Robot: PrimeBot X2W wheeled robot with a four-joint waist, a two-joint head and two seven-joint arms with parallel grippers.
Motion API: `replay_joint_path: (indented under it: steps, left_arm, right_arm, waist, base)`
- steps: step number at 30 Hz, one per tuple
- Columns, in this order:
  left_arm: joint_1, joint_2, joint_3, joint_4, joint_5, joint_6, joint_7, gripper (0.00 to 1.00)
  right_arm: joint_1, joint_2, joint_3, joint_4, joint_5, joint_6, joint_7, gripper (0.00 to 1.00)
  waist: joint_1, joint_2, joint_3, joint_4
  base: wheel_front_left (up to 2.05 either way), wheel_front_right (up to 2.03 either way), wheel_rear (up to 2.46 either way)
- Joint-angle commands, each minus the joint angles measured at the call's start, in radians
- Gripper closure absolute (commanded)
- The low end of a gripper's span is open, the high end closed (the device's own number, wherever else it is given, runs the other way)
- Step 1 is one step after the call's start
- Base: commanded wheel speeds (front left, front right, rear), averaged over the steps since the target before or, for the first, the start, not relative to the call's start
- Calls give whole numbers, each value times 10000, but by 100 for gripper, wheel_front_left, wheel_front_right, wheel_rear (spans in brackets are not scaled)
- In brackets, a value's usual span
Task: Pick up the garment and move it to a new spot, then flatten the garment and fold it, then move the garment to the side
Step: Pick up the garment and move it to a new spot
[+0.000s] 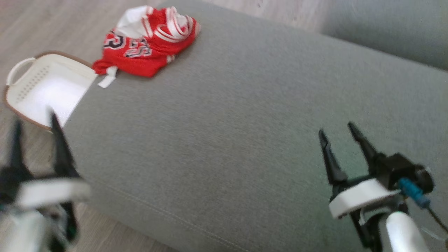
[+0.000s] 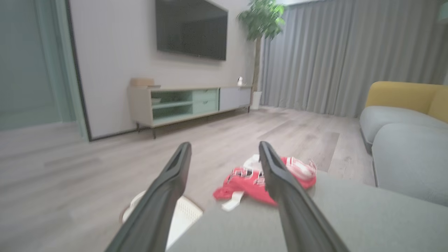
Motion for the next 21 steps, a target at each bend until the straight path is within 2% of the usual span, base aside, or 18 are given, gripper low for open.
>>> replay_joint_path:
  steps: [1,8,12,16,21]
  left_arm:
    - [-983,533,627,-509,-23,-51,77,0]
    - [-3778,2601,1611,-712,139,-448,1096,0]
    - [-5489,3219,1744,222,-141,-868,1653,0]
    - [-7003,3142,1727,1692,-689,-1108,2129,0]
    - [-8245,2708,1389,3699,-1077,-1428,2421,0]
  right_arm:
    - [-530,-39,146,-554,-144,-7,95,0]
    - [-1139,-39,69,-1646,-964,-7,825,0]
    - [-1594,-79,184,-2179,-1216,-7,1206,0]
    - [-1850,-209,279,-2665,-1191,-7,1561,0]
    - [-2057,-392,178,-3358,-1313,-7,1821,0]
  waist:
    - [-1,0,492,-425]
    - [-1,0,1780,-1484]
    - [-1,0,2627,-2207]
    - [-1,0,3408,-2788]
    - [-1,0,4405,-3283]
  base:
    - [0,0,0]
    - [0,0,0]
    - [0,0,0]
    - [0,0,0]
    - [0,0,0]
